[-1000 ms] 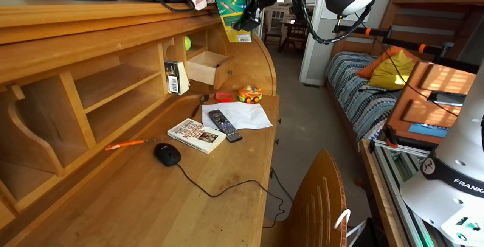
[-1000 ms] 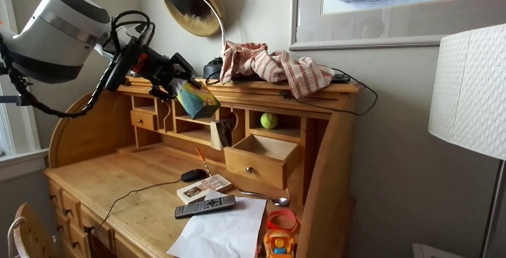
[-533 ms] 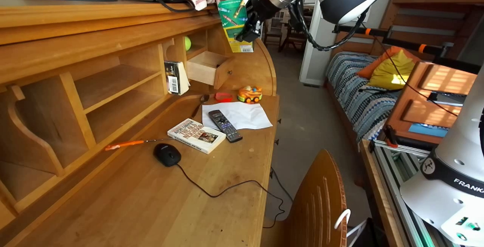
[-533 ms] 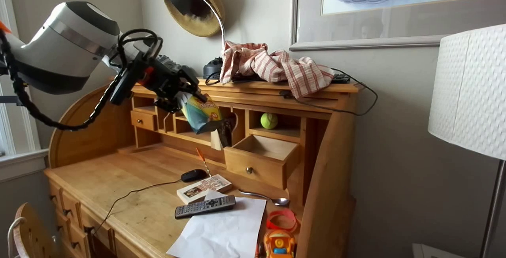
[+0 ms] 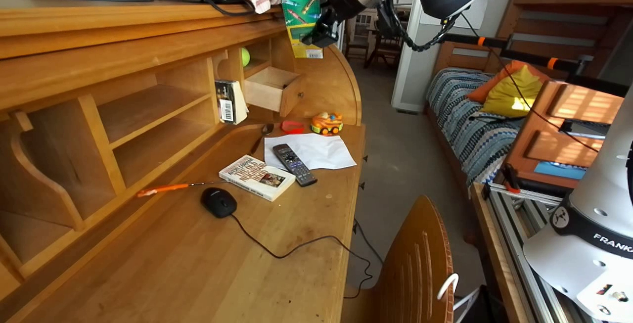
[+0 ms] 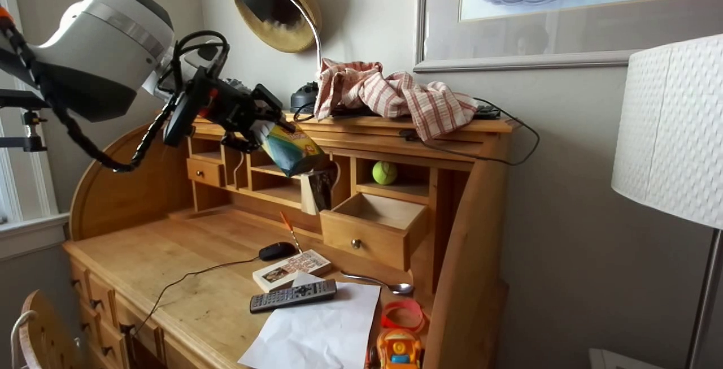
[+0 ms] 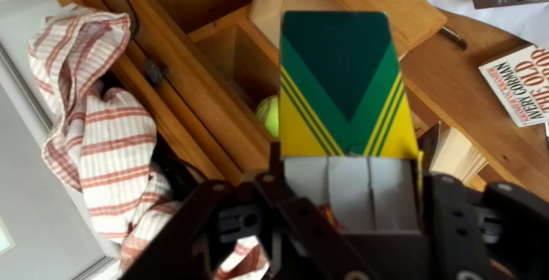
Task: Put the crayon box in the top right drawer
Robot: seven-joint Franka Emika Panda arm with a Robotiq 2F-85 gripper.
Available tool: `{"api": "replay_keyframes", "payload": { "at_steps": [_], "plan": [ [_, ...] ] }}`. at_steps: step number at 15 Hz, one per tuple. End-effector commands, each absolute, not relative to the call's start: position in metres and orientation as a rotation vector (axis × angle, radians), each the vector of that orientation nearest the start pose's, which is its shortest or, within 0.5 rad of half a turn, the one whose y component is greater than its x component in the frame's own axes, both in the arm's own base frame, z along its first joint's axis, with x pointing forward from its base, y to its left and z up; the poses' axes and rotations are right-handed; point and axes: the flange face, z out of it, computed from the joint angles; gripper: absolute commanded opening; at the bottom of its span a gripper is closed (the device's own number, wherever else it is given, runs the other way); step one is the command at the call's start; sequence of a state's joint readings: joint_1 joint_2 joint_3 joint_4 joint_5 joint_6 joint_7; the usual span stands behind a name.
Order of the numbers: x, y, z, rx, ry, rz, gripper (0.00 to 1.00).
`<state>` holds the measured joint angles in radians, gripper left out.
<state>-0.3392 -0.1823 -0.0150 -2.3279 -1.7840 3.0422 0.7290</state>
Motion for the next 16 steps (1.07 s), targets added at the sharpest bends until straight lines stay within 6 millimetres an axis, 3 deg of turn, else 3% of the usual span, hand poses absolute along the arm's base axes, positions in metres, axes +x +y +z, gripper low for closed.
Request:
{"api": "replay_keyframes", "payload": {
  "at_steps": [1,2,3,6,7,11,16],
  "plan": [
    [0.487,-0.111,0.439,2.127,0.683,0.915,0.34],
    [0.477,-0.102,0.444,2.13,0.703,0.91,0.34],
    [0.478,-0.104,0.442,2.135,0.697,0.908,0.59],
    [0.479,-0.102,0.439,2.139,0.703,0.905,0.59],
    [0.479,-0.102,0.439,2.139,0.704,0.905,0.34],
    [0.489,-0.098,0.438,2.148,0.765,0.996,0.34],
    [0.506,-0.118,0.415,2.123,0.687,0.981,0.34]
  ]
}}
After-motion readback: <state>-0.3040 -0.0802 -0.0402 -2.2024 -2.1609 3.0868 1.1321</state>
